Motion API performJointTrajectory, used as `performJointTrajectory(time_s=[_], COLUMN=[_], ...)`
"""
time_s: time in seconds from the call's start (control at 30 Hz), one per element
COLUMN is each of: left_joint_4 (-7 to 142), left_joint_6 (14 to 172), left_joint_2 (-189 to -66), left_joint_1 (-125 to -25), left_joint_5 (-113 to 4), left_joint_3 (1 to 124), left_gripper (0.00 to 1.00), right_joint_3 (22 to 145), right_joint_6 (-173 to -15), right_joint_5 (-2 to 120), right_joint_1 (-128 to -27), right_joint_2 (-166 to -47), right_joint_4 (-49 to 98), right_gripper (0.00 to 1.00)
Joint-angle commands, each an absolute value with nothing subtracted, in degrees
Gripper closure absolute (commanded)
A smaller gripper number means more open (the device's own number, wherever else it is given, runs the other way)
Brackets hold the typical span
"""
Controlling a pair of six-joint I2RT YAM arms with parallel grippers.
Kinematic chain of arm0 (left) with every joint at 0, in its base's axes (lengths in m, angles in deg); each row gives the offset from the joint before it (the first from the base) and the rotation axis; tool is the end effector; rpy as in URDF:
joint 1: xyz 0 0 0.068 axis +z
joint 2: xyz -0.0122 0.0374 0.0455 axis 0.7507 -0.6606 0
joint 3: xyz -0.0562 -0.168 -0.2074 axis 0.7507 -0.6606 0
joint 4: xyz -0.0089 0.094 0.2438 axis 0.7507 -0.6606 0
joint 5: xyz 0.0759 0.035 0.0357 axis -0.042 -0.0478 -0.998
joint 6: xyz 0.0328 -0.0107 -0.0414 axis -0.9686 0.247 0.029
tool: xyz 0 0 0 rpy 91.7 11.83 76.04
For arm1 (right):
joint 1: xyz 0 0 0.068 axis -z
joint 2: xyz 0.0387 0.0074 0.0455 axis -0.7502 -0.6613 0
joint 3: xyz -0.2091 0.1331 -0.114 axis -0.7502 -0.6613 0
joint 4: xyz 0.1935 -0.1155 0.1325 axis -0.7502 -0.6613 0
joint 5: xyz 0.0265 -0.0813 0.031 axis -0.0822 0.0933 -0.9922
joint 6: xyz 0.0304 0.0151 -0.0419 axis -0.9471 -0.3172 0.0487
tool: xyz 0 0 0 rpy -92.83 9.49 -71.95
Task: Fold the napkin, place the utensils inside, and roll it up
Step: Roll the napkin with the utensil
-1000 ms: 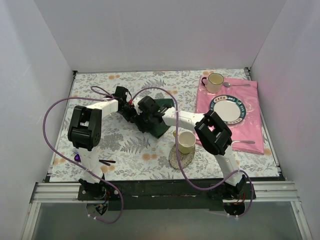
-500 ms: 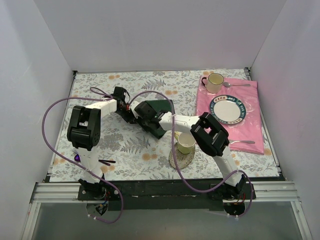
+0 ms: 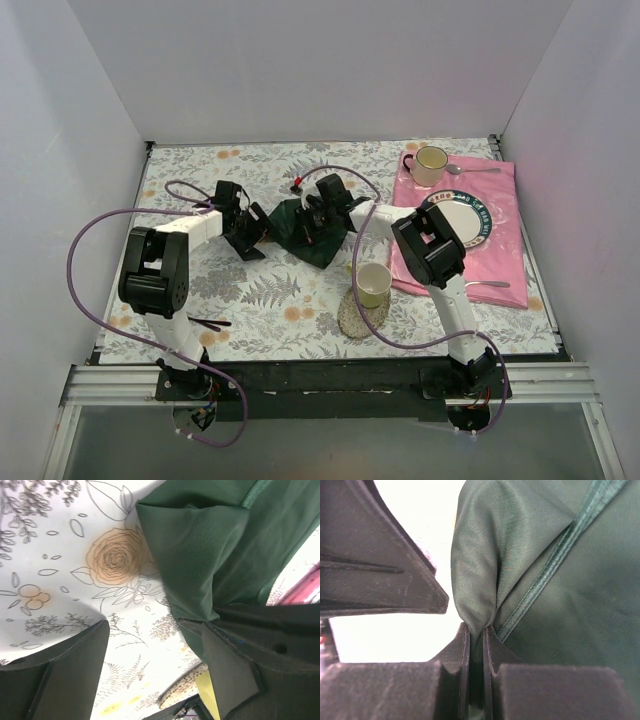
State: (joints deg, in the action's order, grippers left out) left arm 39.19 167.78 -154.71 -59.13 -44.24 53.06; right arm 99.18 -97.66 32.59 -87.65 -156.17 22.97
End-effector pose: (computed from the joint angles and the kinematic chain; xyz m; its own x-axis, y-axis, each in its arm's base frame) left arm 0.3405 -0.0745 0.1597 -0.3561 -0.8957 0.2664 -0.8783 0.2235 -0.4227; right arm 0.3739 0.3291 0.1382 -0.6586 -0.3390 -0.6718 -0.7417 0.4431 0.5035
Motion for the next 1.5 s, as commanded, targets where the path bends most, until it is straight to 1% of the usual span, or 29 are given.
performJointTrajectory(time_s=[0.0,0.1,0.17,0.2,0.23,0.3,0.37,0.4,0.43,0.47,0.5,0.53,0.6,0.63,0.67,0.7,0.73,0.77,0.83,0.87,0.9,0.93,0.97,1.1,1.13,1.23,1.33,1.43,1.47], left_joint_4=[43.8,45.0,45.6,46.0,46.7,46.9,46.8,46.4,45.9,45.6,45.0,43.9,43.0,42.5,42.0,41.7,41.0,40.7,40.1,39.9,39.6,39.3,38.9,37.9,37.5,36.7,35.9,34.9,34.7], left_joint_6=[168.8,169.7,171.3,172.1,173.2,173.9,174.0,173.9,173.9,173.5,173.0,172.5,171.3,171.2,171.1,170.9,170.9,170.9,171.1,171.3,171.4,171.8,172.0,172.5,172.6,172.7,173.1,173.1,173.1], left_joint_2=[-153.5,-156.0,-157.7,-158.4,-159.8,-160.8,-161.8,-161.9,-161.8,-161.8,-161.9,-162.0,-161.9,-161.7,-161.5,-161.2,-161.1,-160.9,-160.3,-160.1,-159.9,-159.7,-159.5,-159.4,-159.5,-159.4,-159.5,-160.1,-160.1], left_joint_1=[-59.6,-61.2,-61.6,-61.6,-61.7,-62.0,-62.1,-62.3,-62.3,-62.3,-62.2,-62.3,-62.3,-62.3,-62.3,-62.3,-62.3,-62.3,-62.3,-62.3,-62.3,-62.2,-62.3,-62.3,-62.3,-62.3,-62.2,-62.3,-62.3], left_joint_5=[-42.9,-43.7,-44.6,-44.8,-44.6,-46.3,-46.2,-47.0,-47.4,-47.9,-49.1,-49.2,-49.6,-49.6,-49.6,-49.7,-49.6,-49.6,-49.2,-48.8,-48.6,-48.6,-48.6,-48.4,-48.2,-47.8,-47.1,-46.7,-46.7], left_joint_3=[51.8,53.0,53.6,53.6,53.6,53.9,54.0,54.0,53.5,53.3,53.3,53.7,53.9,54.1,54.2,54.4,54.7,54.9,55.0,55.1,55.2,55.2,55.3,55.5,55.7,55.9,56.4,57.3,57.4], left_gripper=[0.28,0.3,0.32,0.37,0.39,0.43,0.56,0.65,0.86,0.93,0.98,0.99,1.0,1.0,1.0,1.0,1.0,1.0,1.0,1.0,1.0,1.0,1.0,1.0,1.0,1.0,1.0,1.0,1.0], right_joint_3=[97.0,94.4,92.2,90.5,90.0,90.2,90.6,90.8,91.4,92.3,93.2,94.9,96.5,97.5,98.8,99.8,100.7,101.6,101.7,101.4,101.1,101.2,101.3,101.4,101.5,102.5,102.9,103.6,103.2], right_joint_6=[-106.8,-115.5,-123.6,-125.7,-127.4,-129.4,-128.9,-128.9,-128.4,-127.1,-122.4,-120.1,-115.2,-110.1,-107.7,-105.4,-100.4,-98.7,-95.3,-93.0,-92.0,-91.2,-89.9,-87.3,-87.2,-83.3,-82.2,-82.0,-81.9], right_joint_5=[20.7,14.4,10.3,9.7,8.5,8.3,8.8,8.9,9.4,10.0,11.0,13.4,16.1,19.7,21.9,24.5,29.9,32.7,38.5,44.5,47.3,49.9,54.2,64.5,68.6,74.7,76.8,78.3,78.6], right_joint_1=[-85.9,-84.5,-83.9,-83.3,-83.1,-83.0,-83.1,-83.0,-83.0,-83.0,-82.9,-83.0,-83.1,-83.1,-83.3,-83.8,-84.4,-84.8,-86.9,-87.7,-89.5,-90.3,-91.8,-96.0,-96.7,-99.5,-101.2,-101.9,-102.1], right_joint_2=[-161.1,-162.4,-162.8,-163.0,-163.1,-163.3,-163.2,-163.1,-163.0,-163.0,-162.7,-162.4,-161.3,-160.9,-160.2,-158.9,-158.1,-157.2,-153.7,-152.4,-150.2,-149.4,-148.6,-145.8,-145.8,-146.7,-148.2,-150.3,-150.6], right_joint_4=[24.4,31.7,41.2,43.8,47.8,48.3,47.1,47.0,46.4,41.9,38.8,36.1,27.3,23.5,20.9,15.0,12.5,10.8,7.0,6.6,6.3,5.1,4.8,4.7,4.6,4.2,4.7,4.1,4.3], right_gripper=[0.99,0.99,0.99,0.99,0.99,0.99,0.99,0.99,0.99,0.99,0.99,0.99,0.94,0.92,0.84,0.8,0.74,0.65,0.58,0.51,0.48,0.4,0.34,0.32,0.31,0.3,0.3,0.35,0.42])
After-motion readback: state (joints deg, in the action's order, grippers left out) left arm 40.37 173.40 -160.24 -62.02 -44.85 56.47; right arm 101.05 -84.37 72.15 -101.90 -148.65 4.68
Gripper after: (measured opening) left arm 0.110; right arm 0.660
